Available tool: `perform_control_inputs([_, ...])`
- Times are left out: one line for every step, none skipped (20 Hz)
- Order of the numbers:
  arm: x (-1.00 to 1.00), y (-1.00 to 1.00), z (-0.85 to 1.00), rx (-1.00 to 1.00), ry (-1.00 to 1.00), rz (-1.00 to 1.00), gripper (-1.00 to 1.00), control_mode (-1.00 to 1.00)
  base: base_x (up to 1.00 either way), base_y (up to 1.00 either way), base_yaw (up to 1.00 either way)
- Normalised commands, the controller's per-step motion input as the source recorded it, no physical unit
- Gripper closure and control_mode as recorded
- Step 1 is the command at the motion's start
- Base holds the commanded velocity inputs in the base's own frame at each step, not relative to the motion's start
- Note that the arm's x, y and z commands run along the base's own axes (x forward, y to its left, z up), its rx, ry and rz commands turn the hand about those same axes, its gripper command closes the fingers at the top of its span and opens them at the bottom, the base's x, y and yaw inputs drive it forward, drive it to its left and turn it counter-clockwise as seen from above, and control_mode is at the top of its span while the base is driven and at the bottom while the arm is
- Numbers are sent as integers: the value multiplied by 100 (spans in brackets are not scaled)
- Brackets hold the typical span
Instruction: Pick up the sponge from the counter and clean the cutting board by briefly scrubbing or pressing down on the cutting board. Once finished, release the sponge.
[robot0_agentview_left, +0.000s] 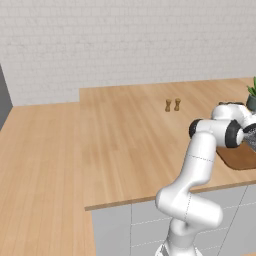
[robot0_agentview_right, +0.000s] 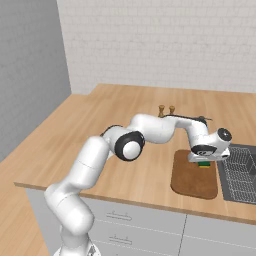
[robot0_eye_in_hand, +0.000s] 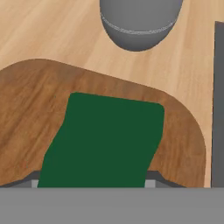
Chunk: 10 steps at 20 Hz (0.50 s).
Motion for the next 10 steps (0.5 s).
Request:
perform_control_inputs([-38, -61, -24, 0, 0, 0, 100, -100, 0, 0, 0])
perform_control_inputs([-57, -51, -26, 0, 0, 0, 100, -100, 0, 0, 0])
perform_control_inputs([-69, -43, -28, 1, 0, 1, 100, -100, 0, 0, 0])
perform_control_inputs([-84, -21, -32, 0, 0, 3, 100, -100, 0, 0, 0])
perform_control_inputs([-100, -6, -35, 0, 0, 7, 100, -100, 0, 0, 0])
perform_control_inputs([-100, 0, -35, 0, 0, 8, 100, -100, 0, 0, 0])
perform_control_inputs([-100, 0, -33, 0, 0, 9, 100, -100, 0, 0, 0])
perform_control_inputs([-100, 0, -34, 0, 0, 11, 100, -100, 0, 0, 0])
perform_control_inputs([-100, 0, -32, 0, -1, 12, 100, -100, 0, 0, 0])
perform_control_inputs([-100, 0, -31, 0, 0, 13, 100, -100, 0, 0, 0])
